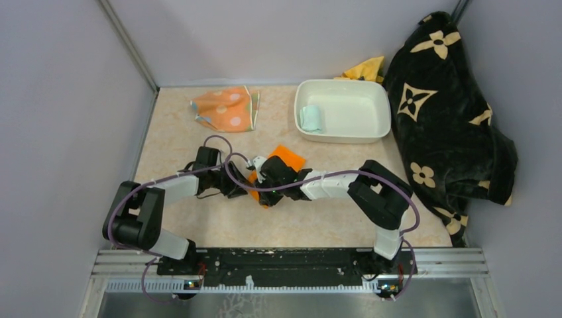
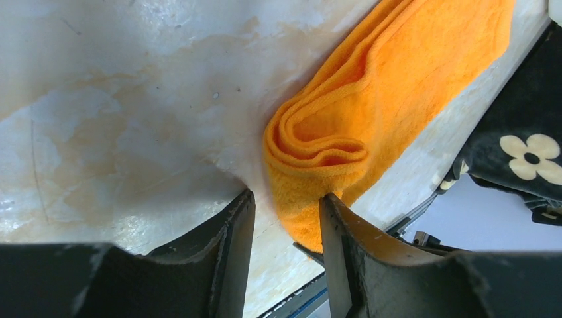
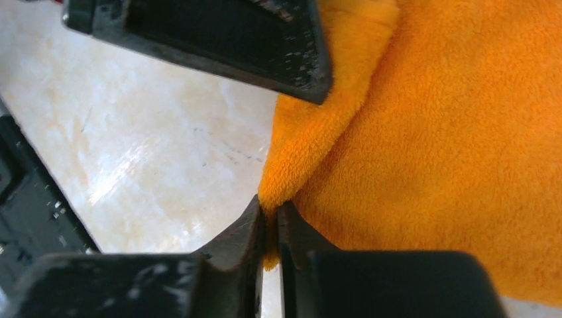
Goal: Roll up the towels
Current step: Roll the towel at the center of the board.
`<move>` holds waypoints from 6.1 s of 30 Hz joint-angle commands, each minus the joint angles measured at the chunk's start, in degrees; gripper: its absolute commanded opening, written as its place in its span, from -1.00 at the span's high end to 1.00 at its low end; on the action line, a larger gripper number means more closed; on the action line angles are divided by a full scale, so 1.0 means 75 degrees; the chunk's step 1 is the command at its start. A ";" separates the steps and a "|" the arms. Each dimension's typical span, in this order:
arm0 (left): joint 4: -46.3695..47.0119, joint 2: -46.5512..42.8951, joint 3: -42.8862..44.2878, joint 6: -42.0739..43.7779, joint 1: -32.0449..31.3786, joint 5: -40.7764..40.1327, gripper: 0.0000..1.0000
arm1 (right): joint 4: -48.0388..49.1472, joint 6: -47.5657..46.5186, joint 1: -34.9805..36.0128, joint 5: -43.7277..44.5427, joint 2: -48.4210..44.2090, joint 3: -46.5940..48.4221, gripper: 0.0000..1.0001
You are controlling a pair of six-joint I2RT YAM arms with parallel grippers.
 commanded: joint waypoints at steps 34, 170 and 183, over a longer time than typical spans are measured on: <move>-0.0486 0.0284 -0.0505 -0.0300 0.0029 -0.1171 0.22 | -0.1595 -0.0824 0.0548 0.2200 -0.1190 0.0967 0.11; -0.1060 0.0052 0.0443 0.0457 -0.0006 -0.0711 0.12 | -0.1137 -0.1770 0.1479 0.2203 0.0137 0.0157 1.00; -0.2756 -0.2372 0.0490 0.0649 0.0040 -0.1733 -0.36 | 0.0883 0.1643 -0.1043 -0.4875 0.0647 0.0081 1.00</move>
